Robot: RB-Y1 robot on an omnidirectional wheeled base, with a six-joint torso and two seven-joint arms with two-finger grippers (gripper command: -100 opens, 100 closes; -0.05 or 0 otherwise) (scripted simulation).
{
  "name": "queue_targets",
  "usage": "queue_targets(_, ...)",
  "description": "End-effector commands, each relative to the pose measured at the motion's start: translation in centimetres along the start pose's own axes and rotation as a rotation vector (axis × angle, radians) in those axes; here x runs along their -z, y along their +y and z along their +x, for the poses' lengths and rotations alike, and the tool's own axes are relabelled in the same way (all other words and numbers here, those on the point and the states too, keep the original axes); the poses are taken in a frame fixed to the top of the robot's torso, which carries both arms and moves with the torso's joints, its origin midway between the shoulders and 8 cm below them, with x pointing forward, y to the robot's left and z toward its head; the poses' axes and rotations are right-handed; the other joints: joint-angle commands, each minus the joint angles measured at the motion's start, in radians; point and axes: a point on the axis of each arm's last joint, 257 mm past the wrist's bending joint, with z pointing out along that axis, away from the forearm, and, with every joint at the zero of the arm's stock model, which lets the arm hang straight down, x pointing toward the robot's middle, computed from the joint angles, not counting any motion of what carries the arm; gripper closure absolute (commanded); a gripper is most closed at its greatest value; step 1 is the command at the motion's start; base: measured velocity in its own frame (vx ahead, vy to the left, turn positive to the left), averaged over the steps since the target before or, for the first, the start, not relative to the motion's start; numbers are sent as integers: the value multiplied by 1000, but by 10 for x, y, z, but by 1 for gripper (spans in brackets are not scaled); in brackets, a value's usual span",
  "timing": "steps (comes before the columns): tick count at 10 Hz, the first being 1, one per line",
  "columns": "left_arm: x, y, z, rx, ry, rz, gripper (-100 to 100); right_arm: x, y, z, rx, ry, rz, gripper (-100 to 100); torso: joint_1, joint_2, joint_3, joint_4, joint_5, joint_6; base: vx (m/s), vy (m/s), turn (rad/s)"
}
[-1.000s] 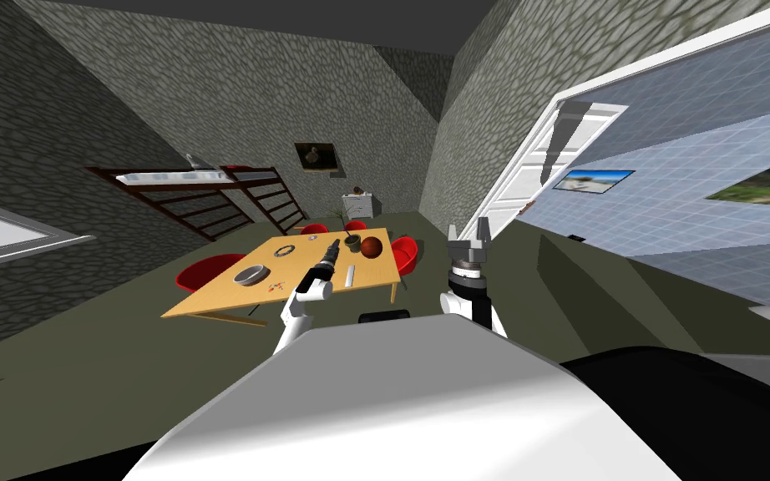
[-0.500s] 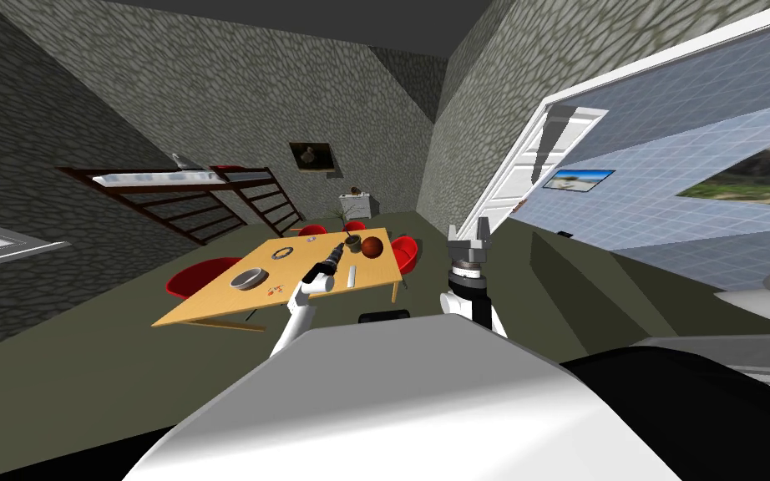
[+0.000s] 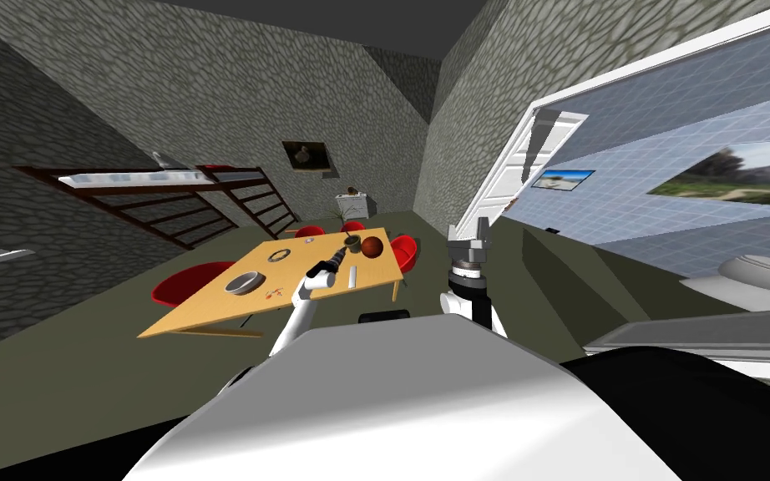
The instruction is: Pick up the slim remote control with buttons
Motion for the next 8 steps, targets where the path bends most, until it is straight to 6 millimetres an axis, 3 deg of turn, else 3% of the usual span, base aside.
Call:
queue_targets(1, -11, 5, 8, -21, 39, -39, -100, 0, 0, 0, 0, 0, 0, 0, 0, 0, 0, 0, 0, 0, -11, 78, -157)
queue_targets(2, -12, 22, 15, -17, 61, -82, -100, 0, 0, 0, 0, 0, 0, 0, 1, 0, 0, 0, 0, 0, -1, 68, -98)
queue_targets(3, -19, 18, 17, -37, 87, -93, -100, 0, 0, 0, 0, 0, 0, 0, 1, -1, 0, 0, 0, 0, -9, 69, -175)
queue_targets(4, -20, 38, 24, -31, 108, -139, -100, 0, 0, 0, 0, 0, 0, 0, 1, -1, 0, 0, 0, 0, -7, 69, -96)
queue_targets(5, -27, 37, 27, -50, 136, -156, -100, 0, 0, 0, 0, 0, 0, 0, 1, -1, 0, 0, 0, 0, -11, 80, -185)
queue_targets(6, -26, 55, 34, -44, 156, -198, -100, 0, 0, 0, 0, 0, 0, 0, 1, -1, 0, 0, 0, 0, -10, 76, -101)
queue_targets(7, -31, 56, 37, -61, 185, -219, -100, 0, 0, 0, 0, 0, 0, 0, 1, -1, 0, 0, 0, 0, -26, 85, -196)
queue_targets(8, -30, 71, 43, -55, 203, -254, -100, 0, 0, 0, 0, 0, 0, 0, 2, 0, 0, 0, 0, 0, -23, 79, -105)
